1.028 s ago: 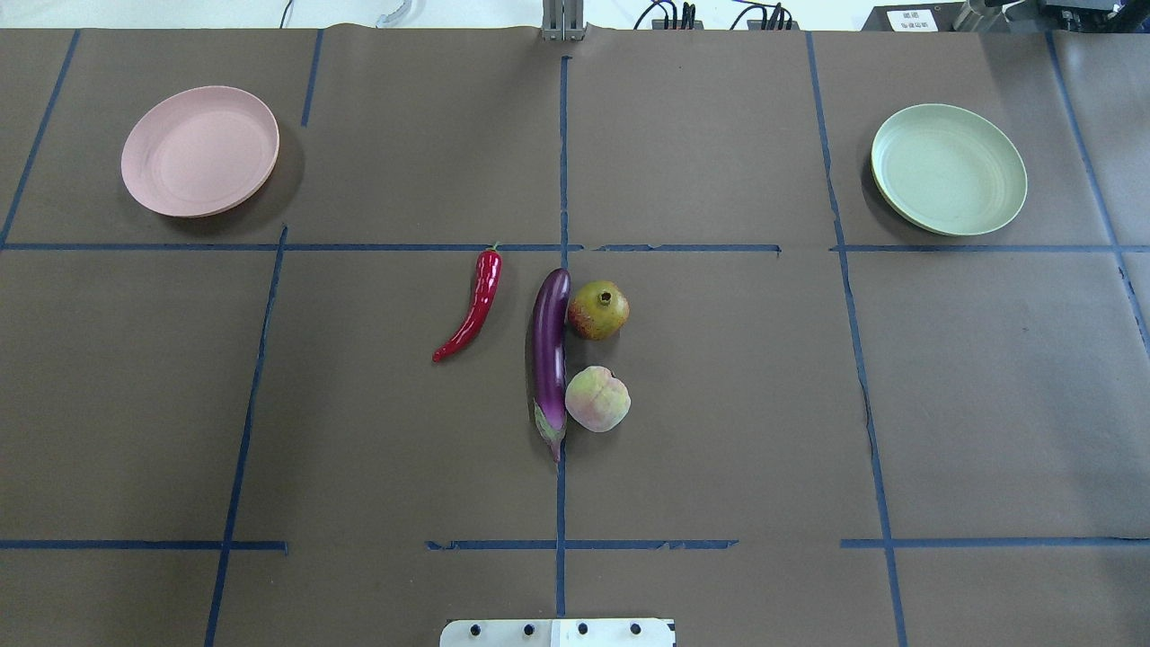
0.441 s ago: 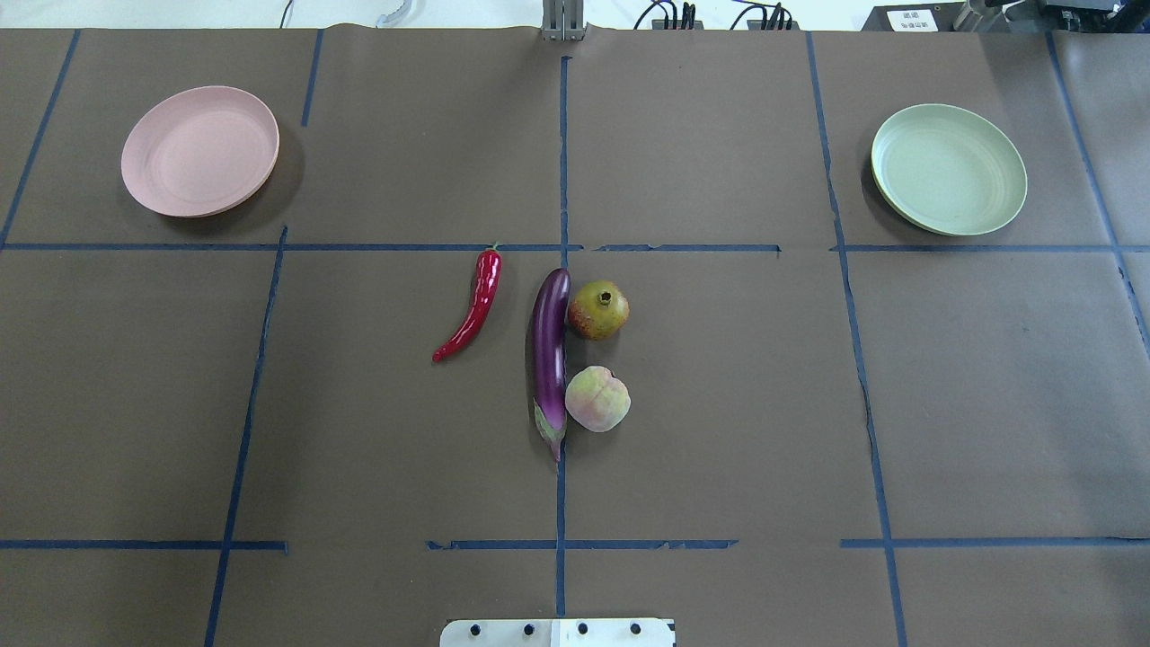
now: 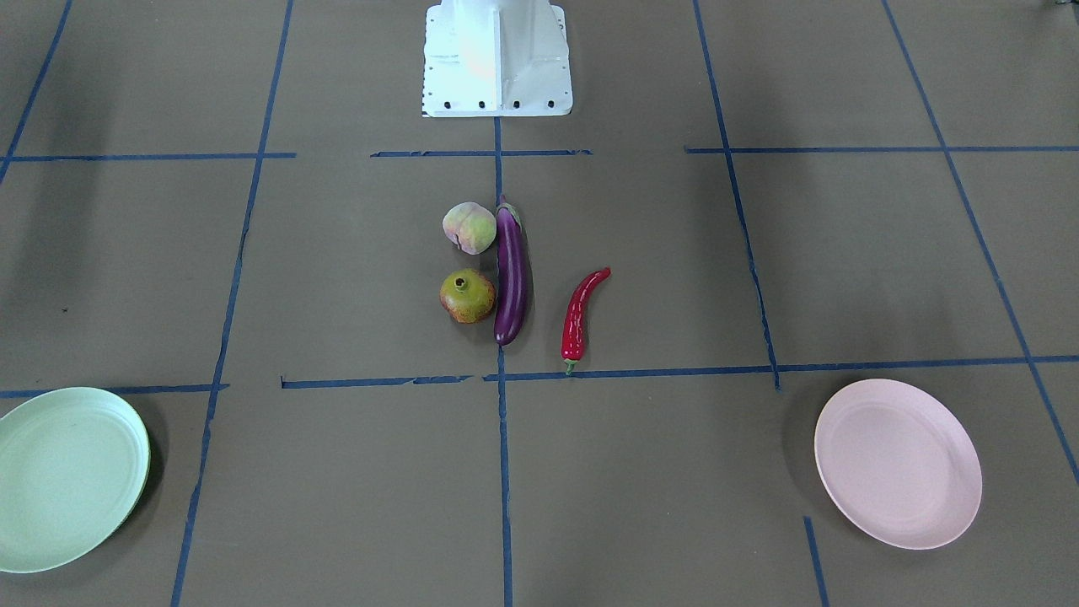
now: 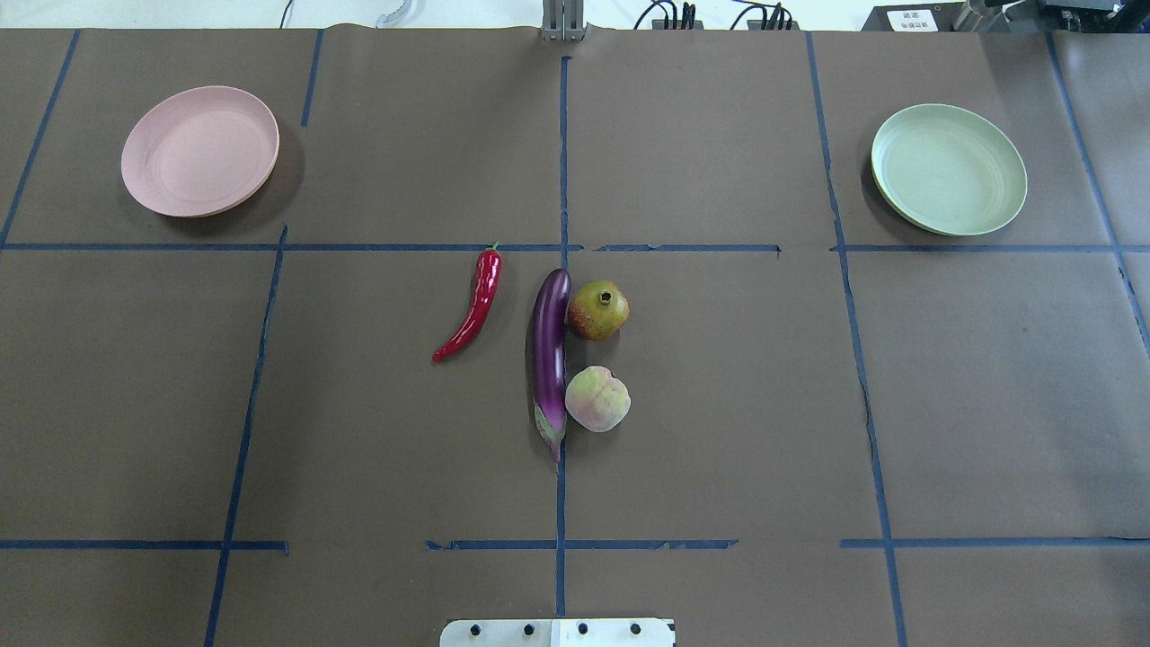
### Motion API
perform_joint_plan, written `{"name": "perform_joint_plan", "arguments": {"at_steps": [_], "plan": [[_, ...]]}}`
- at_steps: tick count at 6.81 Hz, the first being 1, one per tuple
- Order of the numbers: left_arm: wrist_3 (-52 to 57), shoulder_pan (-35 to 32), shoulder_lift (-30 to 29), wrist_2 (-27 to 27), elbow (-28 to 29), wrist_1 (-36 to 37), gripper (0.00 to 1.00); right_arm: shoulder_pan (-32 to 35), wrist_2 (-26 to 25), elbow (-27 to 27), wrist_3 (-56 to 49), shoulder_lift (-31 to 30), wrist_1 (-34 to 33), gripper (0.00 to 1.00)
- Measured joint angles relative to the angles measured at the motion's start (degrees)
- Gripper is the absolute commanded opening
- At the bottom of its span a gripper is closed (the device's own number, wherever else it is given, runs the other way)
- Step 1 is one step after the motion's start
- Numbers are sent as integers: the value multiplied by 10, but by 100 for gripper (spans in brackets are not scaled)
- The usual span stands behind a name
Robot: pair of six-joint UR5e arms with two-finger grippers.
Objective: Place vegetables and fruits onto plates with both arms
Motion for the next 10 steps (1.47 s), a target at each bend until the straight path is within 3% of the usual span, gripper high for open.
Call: {"name": "perform_joint_plan", "arguments": {"at_steps": [2,4,6,7,10], "plan": [[0,0,0,-7,0,1,100,-17,11,0,6,2,16,100],[1,0,0,-33,0,1,100,-71,13,1,108,6,109,100],[0,0,-1,-53,0,0,100,-173,8,2,348,20,271,100],[0,0,-1,-56,0,0,100,-221,0,9,448,36,318,100],[1,0,-2,-57,1,0,100,-386,-65,49,767,165,340,99]]}}
